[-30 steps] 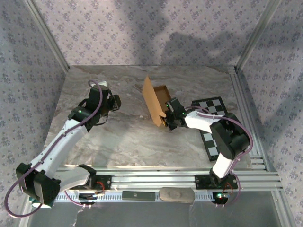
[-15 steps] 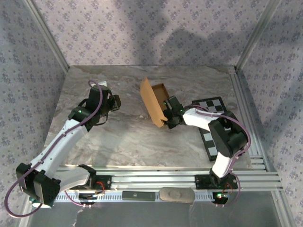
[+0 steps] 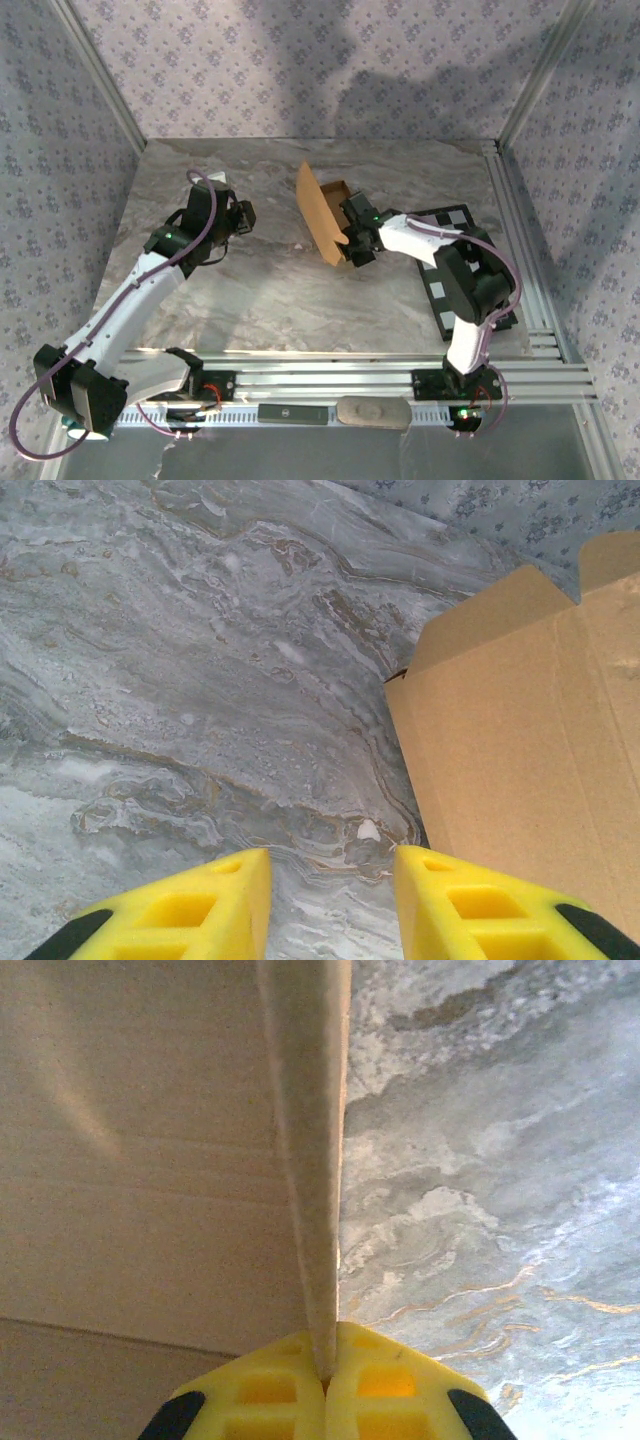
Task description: Fold the paper box
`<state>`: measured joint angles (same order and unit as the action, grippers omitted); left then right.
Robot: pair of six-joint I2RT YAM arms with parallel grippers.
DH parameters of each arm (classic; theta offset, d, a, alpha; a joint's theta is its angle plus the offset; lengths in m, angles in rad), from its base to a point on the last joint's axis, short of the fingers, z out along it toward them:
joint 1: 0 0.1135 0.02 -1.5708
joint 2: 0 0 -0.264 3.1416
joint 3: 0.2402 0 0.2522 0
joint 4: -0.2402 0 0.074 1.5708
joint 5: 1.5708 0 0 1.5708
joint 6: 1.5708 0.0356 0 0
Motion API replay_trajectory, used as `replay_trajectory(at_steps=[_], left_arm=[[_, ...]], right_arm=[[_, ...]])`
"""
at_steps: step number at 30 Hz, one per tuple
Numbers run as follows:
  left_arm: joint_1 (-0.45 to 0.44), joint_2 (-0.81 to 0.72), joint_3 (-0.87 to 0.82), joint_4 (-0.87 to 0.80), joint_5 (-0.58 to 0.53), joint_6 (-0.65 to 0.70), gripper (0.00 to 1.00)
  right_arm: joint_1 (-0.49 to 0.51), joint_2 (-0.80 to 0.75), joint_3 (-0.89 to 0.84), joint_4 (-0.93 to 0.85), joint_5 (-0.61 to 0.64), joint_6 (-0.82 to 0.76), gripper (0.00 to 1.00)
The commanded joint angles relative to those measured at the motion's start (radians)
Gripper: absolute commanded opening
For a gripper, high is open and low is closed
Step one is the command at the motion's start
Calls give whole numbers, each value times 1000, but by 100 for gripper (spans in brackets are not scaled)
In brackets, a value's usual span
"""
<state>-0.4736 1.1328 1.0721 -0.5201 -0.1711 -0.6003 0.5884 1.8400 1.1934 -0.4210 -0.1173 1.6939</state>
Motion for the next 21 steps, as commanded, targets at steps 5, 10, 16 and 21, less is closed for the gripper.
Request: replay_trajectory(at_steps=[5, 10, 16, 21], left_arm=[[-6, -31, -9, 19, 27, 1, 37], [-6, -34, -7, 19, 33, 2, 37], [-6, -38, -8, 19, 33, 4, 37], [-7, -41, -6, 17, 30, 7, 37]], right_arm=[[-9, 53, 74, -148, -9, -2, 9], [-10, 56, 75, -153, 1, -4, 17], [-12, 62, 94, -168, 10, -12, 21], [-12, 66, 102, -176, 21, -13, 20]])
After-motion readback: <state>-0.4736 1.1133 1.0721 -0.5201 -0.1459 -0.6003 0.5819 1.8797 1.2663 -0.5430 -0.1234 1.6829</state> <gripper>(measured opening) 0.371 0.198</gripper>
